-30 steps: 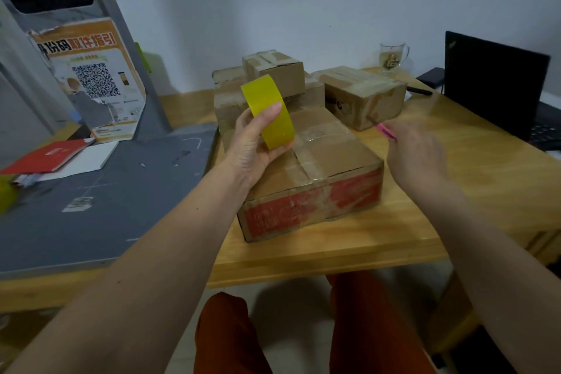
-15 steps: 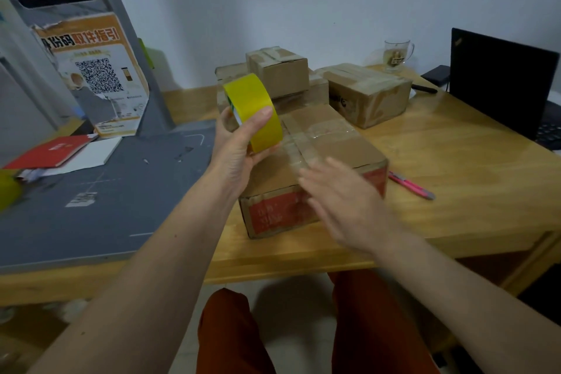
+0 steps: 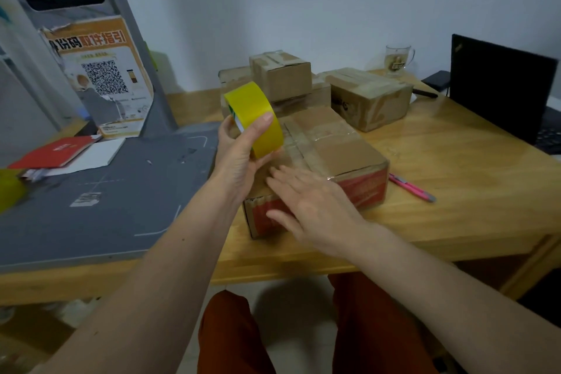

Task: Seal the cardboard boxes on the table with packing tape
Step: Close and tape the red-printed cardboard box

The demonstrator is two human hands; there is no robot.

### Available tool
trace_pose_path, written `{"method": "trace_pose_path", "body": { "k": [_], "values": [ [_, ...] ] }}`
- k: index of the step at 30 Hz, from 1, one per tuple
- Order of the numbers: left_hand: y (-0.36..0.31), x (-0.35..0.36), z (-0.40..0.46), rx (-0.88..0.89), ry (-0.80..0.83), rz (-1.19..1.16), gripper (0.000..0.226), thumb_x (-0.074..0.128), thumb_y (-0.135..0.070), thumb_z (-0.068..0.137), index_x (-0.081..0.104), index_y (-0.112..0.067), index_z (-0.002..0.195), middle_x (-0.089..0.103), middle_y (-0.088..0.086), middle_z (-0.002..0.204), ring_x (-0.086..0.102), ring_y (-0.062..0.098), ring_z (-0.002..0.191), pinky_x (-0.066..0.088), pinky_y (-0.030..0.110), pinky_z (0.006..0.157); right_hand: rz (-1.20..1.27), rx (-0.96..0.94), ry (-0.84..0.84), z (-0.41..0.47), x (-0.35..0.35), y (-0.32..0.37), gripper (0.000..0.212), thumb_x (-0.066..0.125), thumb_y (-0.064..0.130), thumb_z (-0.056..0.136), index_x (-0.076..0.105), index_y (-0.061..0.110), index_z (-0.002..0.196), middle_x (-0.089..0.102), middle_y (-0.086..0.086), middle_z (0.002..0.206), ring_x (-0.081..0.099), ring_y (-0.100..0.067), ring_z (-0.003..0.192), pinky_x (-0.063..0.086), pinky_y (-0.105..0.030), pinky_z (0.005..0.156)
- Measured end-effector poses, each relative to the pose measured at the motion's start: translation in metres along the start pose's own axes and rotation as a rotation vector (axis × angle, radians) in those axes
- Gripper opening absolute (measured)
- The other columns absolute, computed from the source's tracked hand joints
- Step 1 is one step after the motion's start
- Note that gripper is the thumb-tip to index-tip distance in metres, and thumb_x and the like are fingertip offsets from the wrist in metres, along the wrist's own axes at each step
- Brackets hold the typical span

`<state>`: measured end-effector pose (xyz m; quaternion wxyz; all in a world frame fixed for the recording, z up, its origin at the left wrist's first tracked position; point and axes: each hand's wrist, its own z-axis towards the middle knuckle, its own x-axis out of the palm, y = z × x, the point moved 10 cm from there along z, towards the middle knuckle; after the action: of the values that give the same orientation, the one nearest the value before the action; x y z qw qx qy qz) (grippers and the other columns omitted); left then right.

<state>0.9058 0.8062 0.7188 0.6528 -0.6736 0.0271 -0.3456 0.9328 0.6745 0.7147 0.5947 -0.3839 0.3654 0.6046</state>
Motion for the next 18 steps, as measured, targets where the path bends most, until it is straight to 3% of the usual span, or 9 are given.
{"method": "trace_pose_path", "body": {
  "k": [2,8,11,13,15,18],
  "values": [
    [0.001,0.001,0.002,0.0,0.002,-0.001,0.094,0.084,-0.029,0.063,0.039,-0.02,0.145,0.066,-0.005,0.112,0.069,0.015,0.097,0.059,0.047,0.084,0.065,-0.002,-0.032,-0.001,-0.003,0.003,0.054,0.045,0.045,0.098,0.049,0.01,0.14,0.048,-0.009,0.145,0.041,-0.021,0.137,0.027,-0.035,0.115],
    [0.0,0.001,-0.003,-0.008,-0.002,-0.01,0.096,0.087,-0.028,0.064,0.038,-0.017,0.146,0.063,-0.001,0.116,0.065,0.02,0.103,0.06,0.042,0.076,0.153,0.063,0.096,0.016,0.009,-0.019,0.07,0.024,0.063,0.094,0.041,0.017,0.145,0.041,-0.002,0.151,0.037,-0.018,0.139,0.031,-0.035,0.111],
    [-0.003,0.002,-0.004,-0.009,0.003,-0.02,0.096,0.083,-0.03,0.062,0.039,-0.018,0.146,0.062,0.0,0.119,0.065,0.019,0.105,0.06,0.043,0.078,-0.084,0.205,0.046,0.002,0.008,-0.043,0.082,0.011,0.065,0.091,0.034,0.011,0.148,0.034,-0.008,0.154,0.03,-0.02,0.143,0.019,-0.032,0.117],
    [-0.004,0.005,-0.005,-0.019,0.014,-0.007,0.096,0.083,-0.03,0.061,0.038,-0.018,0.146,0.062,-0.001,0.119,0.065,0.019,0.106,0.06,0.043,0.08,-0.113,0.244,0.05,0.001,0.01,-0.047,0.08,0.012,0.065,0.093,0.033,0.011,0.149,0.031,-0.008,0.156,0.024,-0.019,0.145,0.014,-0.031,0.118],
    [-0.004,0.007,-0.009,-0.028,0.023,0.001,0.097,0.084,-0.028,0.062,0.037,-0.019,0.147,0.063,-0.001,0.118,0.066,0.018,0.104,0.06,0.043,0.08,0.08,0.244,0.066,0.003,0.01,-0.049,0.074,0.02,0.064,0.095,0.028,0.016,0.151,0.027,-0.002,0.158,0.02,-0.014,0.146,0.014,-0.031,0.118],
    [-0.008,0.014,-0.015,-0.031,0.098,-0.04,0.091,0.088,-0.023,0.068,0.041,-0.022,0.146,0.062,0.002,0.125,0.065,0.019,0.107,0.059,0.039,0.079,0.771,0.389,-0.022,-0.003,-0.013,-0.07,0.077,0.043,0.065,0.088,0.02,0.03,0.153,0.021,0.009,0.159,0.025,-0.003,0.14,0.029,-0.027,0.111]
  ]
}}
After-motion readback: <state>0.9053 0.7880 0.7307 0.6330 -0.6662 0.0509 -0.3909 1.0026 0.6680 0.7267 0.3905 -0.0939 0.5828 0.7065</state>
